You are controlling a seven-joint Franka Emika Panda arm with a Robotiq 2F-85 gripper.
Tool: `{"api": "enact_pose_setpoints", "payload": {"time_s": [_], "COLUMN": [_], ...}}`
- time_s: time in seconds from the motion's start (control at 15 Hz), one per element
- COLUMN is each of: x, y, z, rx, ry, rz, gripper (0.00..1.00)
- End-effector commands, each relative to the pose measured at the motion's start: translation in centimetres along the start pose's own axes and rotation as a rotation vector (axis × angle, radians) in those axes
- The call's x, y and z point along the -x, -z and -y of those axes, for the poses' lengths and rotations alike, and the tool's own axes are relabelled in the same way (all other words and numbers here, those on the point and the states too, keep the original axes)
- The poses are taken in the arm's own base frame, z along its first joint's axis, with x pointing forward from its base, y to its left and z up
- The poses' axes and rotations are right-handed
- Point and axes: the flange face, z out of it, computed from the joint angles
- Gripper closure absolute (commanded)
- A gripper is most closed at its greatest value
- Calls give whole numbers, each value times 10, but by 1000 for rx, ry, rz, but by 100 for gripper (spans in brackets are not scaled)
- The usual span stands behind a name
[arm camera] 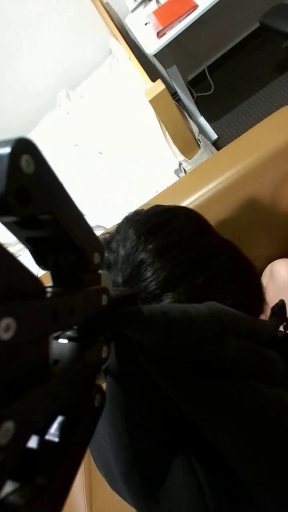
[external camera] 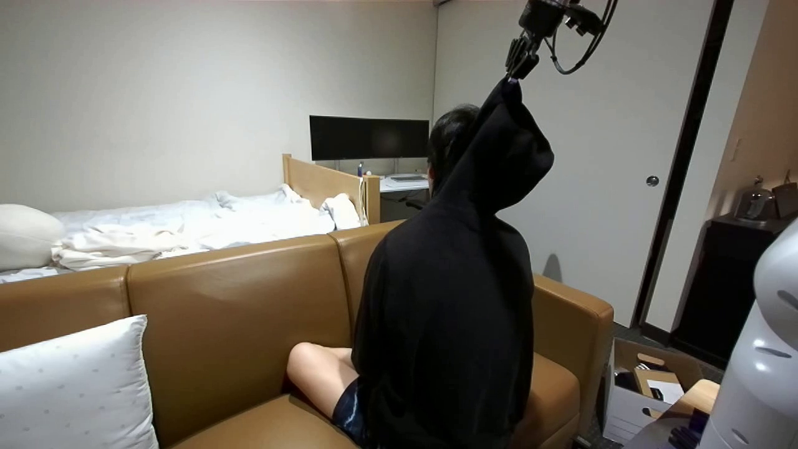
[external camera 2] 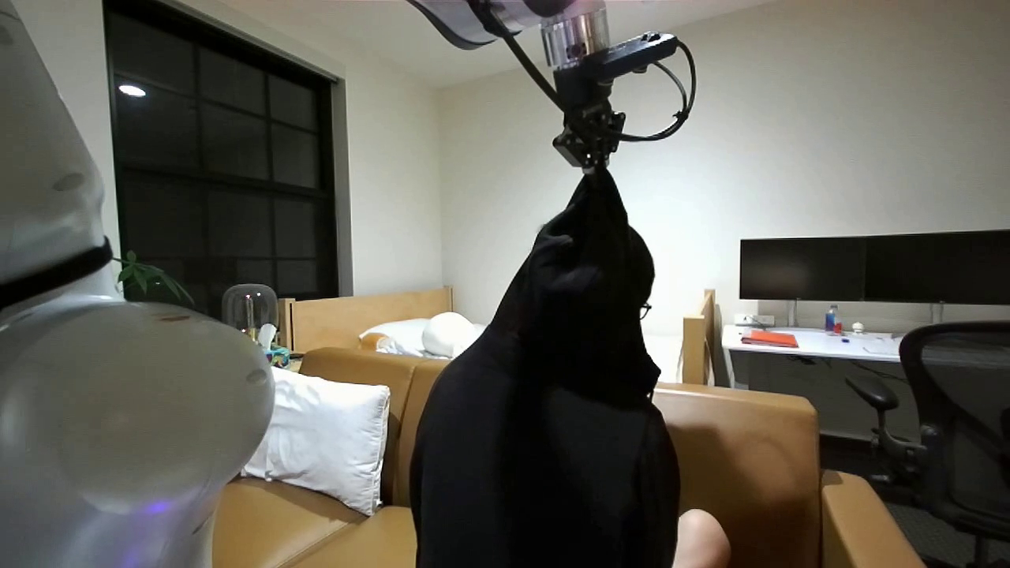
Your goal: Cover the human's head with the hoodie
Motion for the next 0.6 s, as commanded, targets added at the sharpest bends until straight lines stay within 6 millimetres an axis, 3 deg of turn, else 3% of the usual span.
{"api": "enact_pose_setpoints", "payload": {"time_s": [0.0, 0.27, 0.53], "x": [-15, -24, -1], "y": [28, 26, 12], "z": [-23, -28, -36], "rx": [82, 83, 57], "ry": [51, 73, 42], "rz": [-10, -17, -22], "gripper": [98, 98, 98]}}
